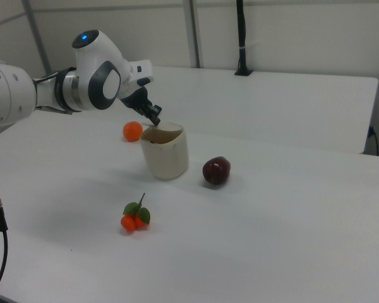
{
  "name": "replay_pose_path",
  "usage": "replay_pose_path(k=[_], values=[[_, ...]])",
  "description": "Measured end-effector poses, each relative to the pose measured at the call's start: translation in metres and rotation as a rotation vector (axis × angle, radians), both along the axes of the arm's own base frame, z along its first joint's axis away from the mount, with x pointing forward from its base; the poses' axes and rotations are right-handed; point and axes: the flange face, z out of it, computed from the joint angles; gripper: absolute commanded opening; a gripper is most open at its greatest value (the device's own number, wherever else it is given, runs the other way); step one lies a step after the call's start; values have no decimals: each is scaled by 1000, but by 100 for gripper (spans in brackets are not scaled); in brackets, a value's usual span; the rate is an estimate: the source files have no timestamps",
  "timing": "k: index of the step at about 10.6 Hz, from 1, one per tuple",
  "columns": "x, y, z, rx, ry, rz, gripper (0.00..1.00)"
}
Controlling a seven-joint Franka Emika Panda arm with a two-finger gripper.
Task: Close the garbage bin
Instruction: 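Press the gripper down on the lid to seat it shut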
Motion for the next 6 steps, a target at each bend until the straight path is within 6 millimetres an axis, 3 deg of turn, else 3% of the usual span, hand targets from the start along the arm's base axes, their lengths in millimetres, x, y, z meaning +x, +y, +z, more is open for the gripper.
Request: replay_pose_path(k=[6], values=[[-5, 6, -21, -12, 74, 4, 0]])
